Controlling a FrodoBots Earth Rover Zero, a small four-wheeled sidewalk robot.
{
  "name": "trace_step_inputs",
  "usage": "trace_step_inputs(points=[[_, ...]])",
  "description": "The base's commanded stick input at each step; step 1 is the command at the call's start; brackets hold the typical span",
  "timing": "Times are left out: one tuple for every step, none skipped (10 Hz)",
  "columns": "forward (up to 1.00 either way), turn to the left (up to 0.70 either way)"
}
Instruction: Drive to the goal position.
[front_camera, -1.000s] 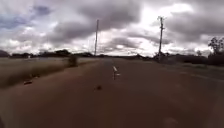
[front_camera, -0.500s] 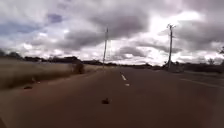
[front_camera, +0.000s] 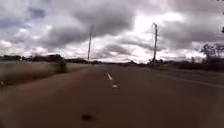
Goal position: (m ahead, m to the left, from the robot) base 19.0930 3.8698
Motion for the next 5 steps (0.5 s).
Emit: trace_step_inputs(points=[[1.0, 0.04], [1.0, 0.04], [1.0, 0.04], [1.0, 0.04], [1.0, 0.04]])
